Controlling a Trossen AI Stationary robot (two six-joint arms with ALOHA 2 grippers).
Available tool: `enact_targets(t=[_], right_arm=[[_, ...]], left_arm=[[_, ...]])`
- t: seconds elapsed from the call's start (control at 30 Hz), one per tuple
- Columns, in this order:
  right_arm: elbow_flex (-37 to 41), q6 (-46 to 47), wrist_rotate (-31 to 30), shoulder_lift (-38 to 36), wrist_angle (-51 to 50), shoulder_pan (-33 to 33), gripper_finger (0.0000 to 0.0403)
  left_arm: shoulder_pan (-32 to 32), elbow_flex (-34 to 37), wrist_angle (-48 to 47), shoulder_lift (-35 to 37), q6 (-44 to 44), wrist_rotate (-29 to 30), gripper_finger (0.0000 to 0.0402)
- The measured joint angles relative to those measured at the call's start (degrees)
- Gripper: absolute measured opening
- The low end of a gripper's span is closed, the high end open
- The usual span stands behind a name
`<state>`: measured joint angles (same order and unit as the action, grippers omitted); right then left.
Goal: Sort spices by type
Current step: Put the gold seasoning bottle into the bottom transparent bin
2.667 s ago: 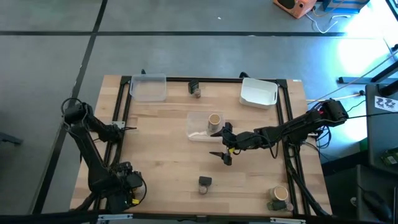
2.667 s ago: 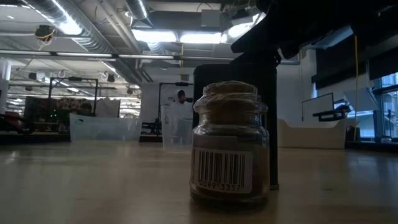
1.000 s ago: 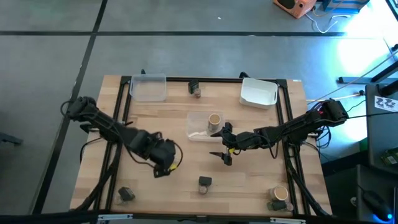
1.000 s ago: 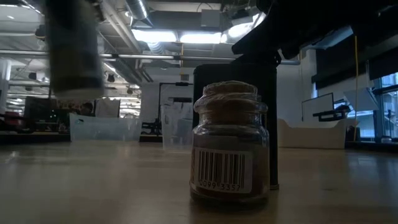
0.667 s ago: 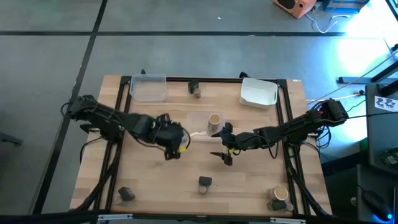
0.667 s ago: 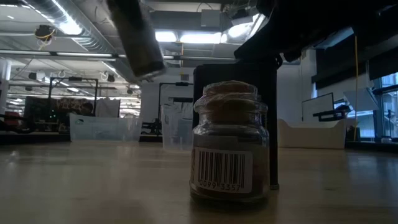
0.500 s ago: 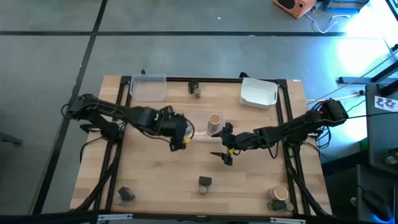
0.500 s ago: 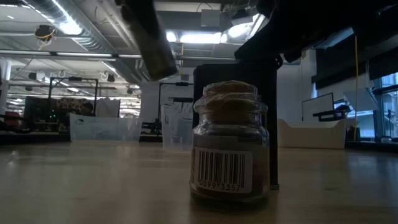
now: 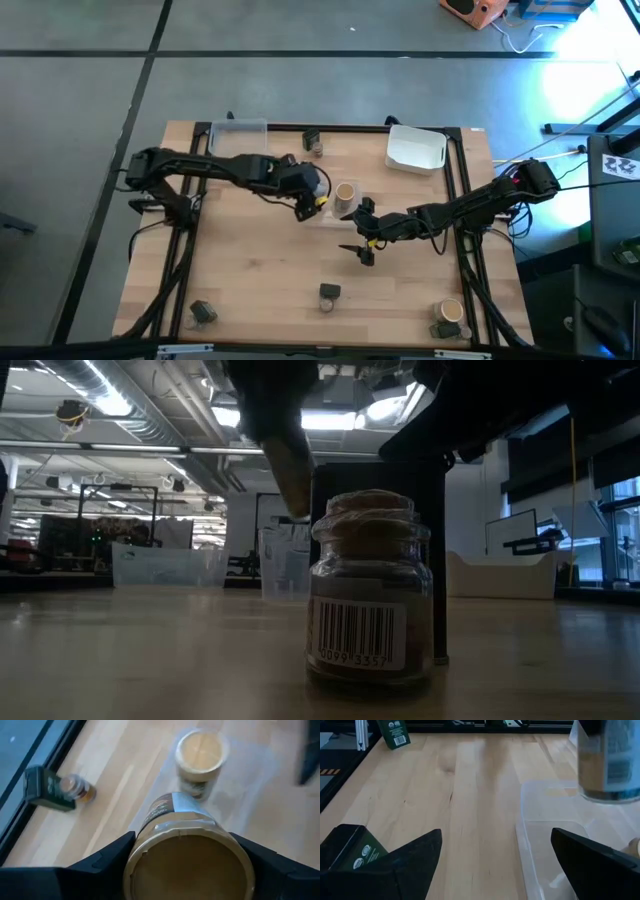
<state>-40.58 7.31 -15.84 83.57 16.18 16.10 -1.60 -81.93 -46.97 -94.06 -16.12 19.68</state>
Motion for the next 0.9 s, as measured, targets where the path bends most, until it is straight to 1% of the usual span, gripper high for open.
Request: enact_targets(t=[0.17, 0.4, 0.6, 0.9], right_arm=[[0.0, 0.0, 0.0, 0.0, -0.2, 0.0, 0.0374], [0.0, 0.0, 0.0, 0.0, -0.3, 0.0, 0.0374], [0.0, 0.0, 0.0, 0.0, -0.7, 0.0, 0.0374], [0.0, 0.0, 0.0, 0.0, -1.2, 0.0, 0.0374]], left_arm=[[-2.6, 0.0, -0.4, -4.1, 1.0, -0.7, 0.0269], [-3.1, 0.0, -0.4, -8.9, 2.4, -1.7, 0.0269], [-3.1, 0.0, -0.2, -11.3, 3.1, -3.1, 0.0269], [-3.1, 0.0, 0.3, -13.2, 2.8, -2.6, 0.0269]])
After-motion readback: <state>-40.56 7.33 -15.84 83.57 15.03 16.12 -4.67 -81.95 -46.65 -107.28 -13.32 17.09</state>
